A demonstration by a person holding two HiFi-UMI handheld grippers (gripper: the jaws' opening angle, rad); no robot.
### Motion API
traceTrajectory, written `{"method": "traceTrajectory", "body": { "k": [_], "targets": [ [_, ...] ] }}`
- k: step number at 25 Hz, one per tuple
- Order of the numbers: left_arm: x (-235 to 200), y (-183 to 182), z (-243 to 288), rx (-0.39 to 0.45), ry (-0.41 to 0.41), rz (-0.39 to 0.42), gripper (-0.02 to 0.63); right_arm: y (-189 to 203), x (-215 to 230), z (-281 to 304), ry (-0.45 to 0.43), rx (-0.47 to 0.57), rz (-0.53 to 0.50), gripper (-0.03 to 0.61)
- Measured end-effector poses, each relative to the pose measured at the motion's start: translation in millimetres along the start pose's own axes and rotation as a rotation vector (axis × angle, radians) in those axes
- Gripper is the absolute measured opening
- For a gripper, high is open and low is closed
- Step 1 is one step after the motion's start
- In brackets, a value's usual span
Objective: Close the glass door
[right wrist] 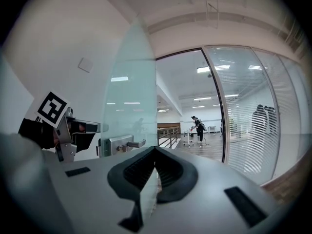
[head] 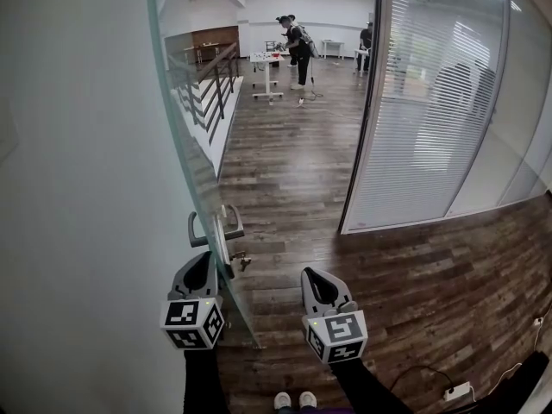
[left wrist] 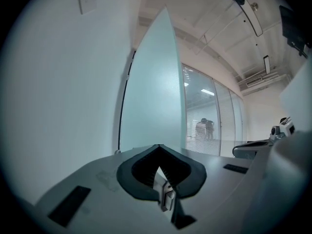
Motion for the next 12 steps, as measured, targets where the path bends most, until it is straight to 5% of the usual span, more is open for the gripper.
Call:
{"method": "traceTrajectory", "body": {
  "k": [12],
  "targets": [
    [31,6,17,-0.012,0.026,-0.019,-0.002,-1,8,-7,0.021,-0.005,-0.028,-0.003]
  ]
}}
Point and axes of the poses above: the fingertips, and each gripper's own axes: z forward along the fingers, x to its right, y out of its underside, the point moved 2 cm from there along -z, backward along the fingers, and after that the axes turned 15 degrees about x, right-handed, at the moved point
